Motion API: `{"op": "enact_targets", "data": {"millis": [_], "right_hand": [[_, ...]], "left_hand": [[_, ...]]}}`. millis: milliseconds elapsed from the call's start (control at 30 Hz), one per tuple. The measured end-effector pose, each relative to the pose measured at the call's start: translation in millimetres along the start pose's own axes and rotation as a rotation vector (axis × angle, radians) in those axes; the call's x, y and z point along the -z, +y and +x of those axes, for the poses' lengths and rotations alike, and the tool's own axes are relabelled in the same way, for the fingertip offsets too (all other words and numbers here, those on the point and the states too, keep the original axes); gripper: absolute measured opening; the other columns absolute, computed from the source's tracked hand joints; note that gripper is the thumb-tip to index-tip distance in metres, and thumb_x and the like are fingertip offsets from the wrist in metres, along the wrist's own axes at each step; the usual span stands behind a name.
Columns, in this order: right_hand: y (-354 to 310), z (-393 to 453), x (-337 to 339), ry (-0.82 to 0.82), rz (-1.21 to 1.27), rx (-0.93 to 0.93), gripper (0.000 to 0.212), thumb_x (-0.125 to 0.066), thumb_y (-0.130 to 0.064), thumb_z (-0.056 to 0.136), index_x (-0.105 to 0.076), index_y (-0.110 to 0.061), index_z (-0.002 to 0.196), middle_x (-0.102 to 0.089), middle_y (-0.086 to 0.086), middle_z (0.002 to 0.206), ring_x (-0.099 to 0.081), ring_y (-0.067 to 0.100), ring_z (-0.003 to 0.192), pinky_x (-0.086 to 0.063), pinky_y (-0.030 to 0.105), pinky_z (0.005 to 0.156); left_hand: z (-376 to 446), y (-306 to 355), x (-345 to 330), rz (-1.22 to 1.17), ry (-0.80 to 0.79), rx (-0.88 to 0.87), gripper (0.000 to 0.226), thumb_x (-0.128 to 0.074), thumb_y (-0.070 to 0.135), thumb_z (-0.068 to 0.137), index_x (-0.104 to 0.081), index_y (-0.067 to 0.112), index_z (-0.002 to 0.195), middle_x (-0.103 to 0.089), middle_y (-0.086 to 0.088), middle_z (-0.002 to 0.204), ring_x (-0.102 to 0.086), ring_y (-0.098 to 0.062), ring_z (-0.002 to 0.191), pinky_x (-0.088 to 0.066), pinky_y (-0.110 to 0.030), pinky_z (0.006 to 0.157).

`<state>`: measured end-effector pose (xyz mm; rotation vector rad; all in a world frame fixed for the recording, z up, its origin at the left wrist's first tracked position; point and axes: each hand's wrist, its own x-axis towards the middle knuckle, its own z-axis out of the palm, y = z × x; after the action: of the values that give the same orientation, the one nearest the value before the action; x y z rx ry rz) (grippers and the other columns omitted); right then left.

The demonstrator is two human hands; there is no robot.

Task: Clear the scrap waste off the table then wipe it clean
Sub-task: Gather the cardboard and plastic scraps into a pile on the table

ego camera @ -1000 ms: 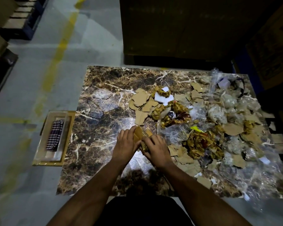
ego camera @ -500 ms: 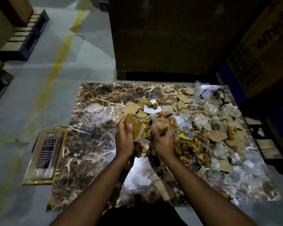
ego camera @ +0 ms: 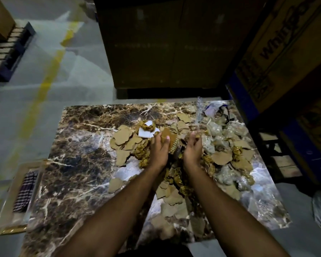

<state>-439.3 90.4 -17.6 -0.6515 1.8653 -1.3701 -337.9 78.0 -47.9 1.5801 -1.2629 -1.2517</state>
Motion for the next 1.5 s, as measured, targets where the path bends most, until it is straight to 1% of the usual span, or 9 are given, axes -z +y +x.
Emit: {"op": "enact_targets", "data": {"millis": [233,333,533,733,833,933,1100,1300,1500], "right_hand": [[41.1,18.7,8.8,-0.186,-0.311,0.25,0.055,-0.035,-0.064,0.1,-0.061,-0.022,0.122,-0.063,0.005,0.123,-0.058,0.026,0.115,-0.049,0.038,0.095],[51.8,17.6,11.1,-0.228,-0.461,0.361,0.036,-0.042,-0.028,0.103,-0.06,-0.022,0.133,-0.055,0.005,0.14,-0.04,0.023,0.135,-0.031,0.04,0.109],[95.1,27.1,9.1,-0.398,-0.757,0.294,0.05,-0.04,-0.05,0.102,-0.044,-0.03,0.148,-0.04,-0.004,0.157,-0.023,0.018,0.151,0.011,0.027,0.122],[81.6,35.3,16.4,-0.512,-0.337,0.091,0.048,-0.05,-0.037,0.104,-0.042,-0.024,0.15,-0.048,0.001,0.152,-0.045,0.02,0.14,-0.037,0.037,0.117],[56.1,39.5,26.1,-0.608,-0.107,0.001,0.057,-0.046,-0.008,0.106,-0.029,-0.021,0.158,-0.038,-0.004,0.155,-0.04,0.016,0.143,-0.039,0.029,0.115],[42.4,39.4,34.6,-0.596,0.001,-0.052,0.064,-0.042,-0.022,0.096,-0.027,-0.018,0.158,-0.041,0.002,0.157,-0.039,0.015,0.142,-0.039,0.02,0.107],[40.0,44.9,39.0,-0.506,0.072,-0.08,0.062,-0.033,-0.038,0.092,-0.037,-0.029,0.153,-0.054,-0.003,0.148,-0.042,0.022,0.139,-0.023,0.048,0.12],[8.1,43.5,58.1,-0.44,0.108,-0.057,0.077,-0.051,-0.066,0.079,-0.051,-0.026,0.145,-0.044,-0.01,0.154,-0.038,0.019,0.143,-0.03,0.049,0.115],[29.8,5.1,124.8,-0.291,-0.07,0.176,0.049,-0.049,-0.047,0.099,-0.044,-0.037,0.147,-0.045,-0.008,0.154,-0.048,0.016,0.137,-0.048,0.042,0.1]], "left_hand": [[2.7,-26.2,-19.0,0.191,0.028,-0.052,0.052,-0.035,0.044,0.106,-0.037,0.019,0.152,-0.034,-0.013,0.145,-0.038,-0.031,0.134,-0.037,-0.04,0.108],[-2.7,-25.8,-26.8,0.138,0.07,-0.156,0.044,-0.038,0.035,0.108,-0.038,0.028,0.152,-0.033,-0.007,0.143,-0.041,-0.024,0.132,-0.04,-0.034,0.106],[-11.5,-21.5,-37.0,0.268,-0.1,-0.344,0.041,-0.037,0.038,0.103,-0.05,0.054,0.138,-0.037,0.007,0.157,-0.029,-0.019,0.143,-0.028,-0.038,0.112],[-9.4,-31.7,-29.0,0.217,-0.14,-0.264,0.053,-0.044,0.071,0.09,-0.049,0.054,0.14,-0.033,0.01,0.158,-0.03,-0.011,0.144,-0.033,-0.04,0.114],[-9.9,-26.5,-27.6,0.164,-0.119,-0.205,0.057,-0.043,0.073,0.088,-0.05,0.053,0.141,-0.033,0.007,0.157,-0.033,-0.01,0.141,-0.037,-0.037,0.11],[-8.4,-28.9,-22.6,0.179,-0.12,-0.221,0.055,-0.044,0.075,0.088,-0.047,0.057,0.139,-0.034,0.007,0.156,-0.034,-0.012,0.141,-0.038,-0.036,0.107],[-13.1,-37.4,-18.2,0.364,-0.198,-0.261,0.053,-0.053,0.068,0.091,-0.039,0.061,0.142,-0.025,0.008,0.16,-0.023,-0.016,0.144,-0.034,-0.04,0.109],[-12.2,-36.5,-18.6,0.925,-0.216,-0.425,0.056,-0.05,0.066,0.094,-0.033,0.054,0.146,-0.024,0.001,0.163,-0.021,-0.028,0.148,-0.028,-0.053,0.116],[-14.2,-38.6,-17.7,0.935,-0.233,-0.417,0.052,-0.05,0.064,0.095,-0.035,0.054,0.143,-0.023,0.0,0.163,-0.022,-0.029,0.148,-0.03,-0.057,0.114]]}}
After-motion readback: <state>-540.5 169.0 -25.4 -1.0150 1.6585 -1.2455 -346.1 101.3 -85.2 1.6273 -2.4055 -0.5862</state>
